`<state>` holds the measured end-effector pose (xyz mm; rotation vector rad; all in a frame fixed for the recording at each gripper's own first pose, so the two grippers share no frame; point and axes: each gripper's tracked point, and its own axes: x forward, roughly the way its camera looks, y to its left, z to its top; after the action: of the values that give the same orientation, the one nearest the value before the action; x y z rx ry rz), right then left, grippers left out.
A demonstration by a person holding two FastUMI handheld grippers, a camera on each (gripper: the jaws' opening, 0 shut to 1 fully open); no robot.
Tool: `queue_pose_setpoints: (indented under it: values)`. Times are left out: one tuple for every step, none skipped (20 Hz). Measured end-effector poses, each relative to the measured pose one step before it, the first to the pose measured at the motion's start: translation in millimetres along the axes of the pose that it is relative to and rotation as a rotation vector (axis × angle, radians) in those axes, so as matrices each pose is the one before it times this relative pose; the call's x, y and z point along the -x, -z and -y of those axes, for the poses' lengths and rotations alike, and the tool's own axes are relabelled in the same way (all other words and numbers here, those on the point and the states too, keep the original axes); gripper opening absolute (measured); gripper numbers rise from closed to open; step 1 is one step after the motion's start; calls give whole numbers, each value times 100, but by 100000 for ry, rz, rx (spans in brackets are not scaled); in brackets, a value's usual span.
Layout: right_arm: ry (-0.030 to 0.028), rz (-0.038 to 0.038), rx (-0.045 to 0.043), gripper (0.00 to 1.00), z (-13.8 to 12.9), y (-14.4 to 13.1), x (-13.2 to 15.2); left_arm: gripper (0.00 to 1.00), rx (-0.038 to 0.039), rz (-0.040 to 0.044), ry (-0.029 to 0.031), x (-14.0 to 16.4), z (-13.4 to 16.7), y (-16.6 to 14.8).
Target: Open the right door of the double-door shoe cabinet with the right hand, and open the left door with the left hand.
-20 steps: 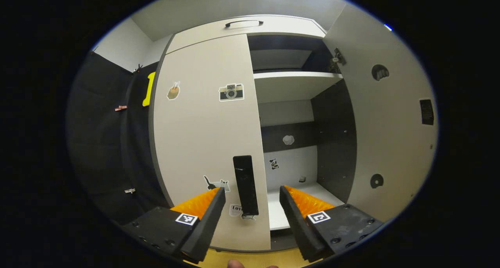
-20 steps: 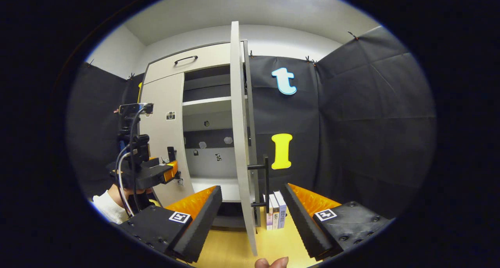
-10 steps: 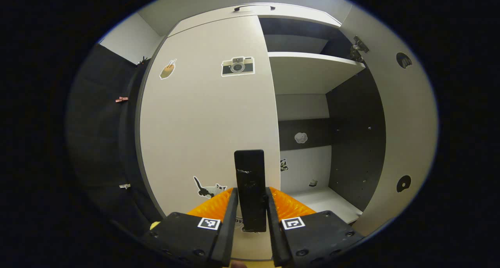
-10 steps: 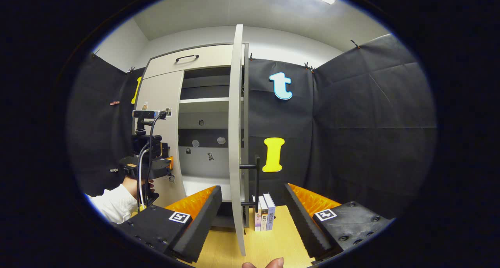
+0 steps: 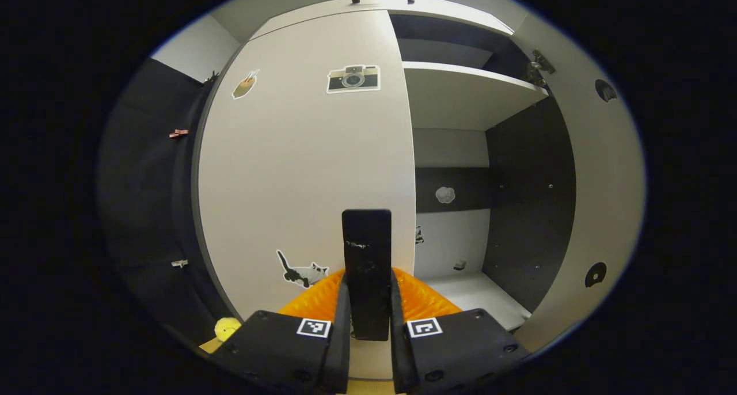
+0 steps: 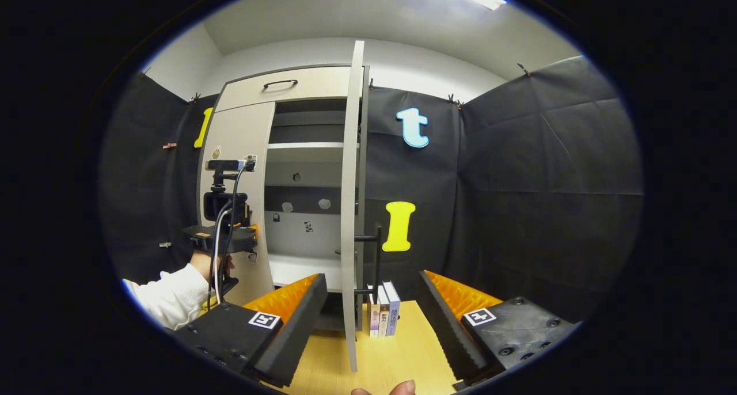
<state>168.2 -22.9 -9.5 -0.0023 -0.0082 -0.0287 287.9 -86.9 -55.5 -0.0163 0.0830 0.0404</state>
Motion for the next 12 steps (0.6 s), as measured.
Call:
queue_pose_setpoints:
  values:
    - [5,32,-121,99,-79,-23,223,28,2078,832,985,271,-71,-236]
    - [121,25,-162,99,-3,6,98,24,-14,383,937,242,-89,100]
    - [72,-31,-6,98,-36,35,101,23,-1009,276,783,291,-86,45]
    - [135,15,121,98,-50,13,43,22,-458,-44,965,474,-113,-74]
    - [-68,-25,212,98,-103,23,2,21,575,-246,1398,740,-37,17]
    - [-275,41,-95,98,-131,-12,16,21,694,-3,1502,1022,-219,-106]
    - [-499,-6,-405,98,-293,1,109,19,834,250,1198,1081,-283,1]
    - [-589,-84,-542,98,-406,37,137,19,389,-45,1265,1065,-335,72]
    - [-862,-115,-444,98,-181,7,-77,18,-295,255,1230,1476,-451,78]
    - [-889,-109,-326,98,-348,20,56,19,-222,-874,1054,1249,-514,-27]
    - [-1251,-50,-289,98,-485,-6,16,18,-88,-312,1211,1243,-515,62]
    - [-1231,-308,-234,98,-610,185,71,19,526,-969,1127,1094,-611,75]
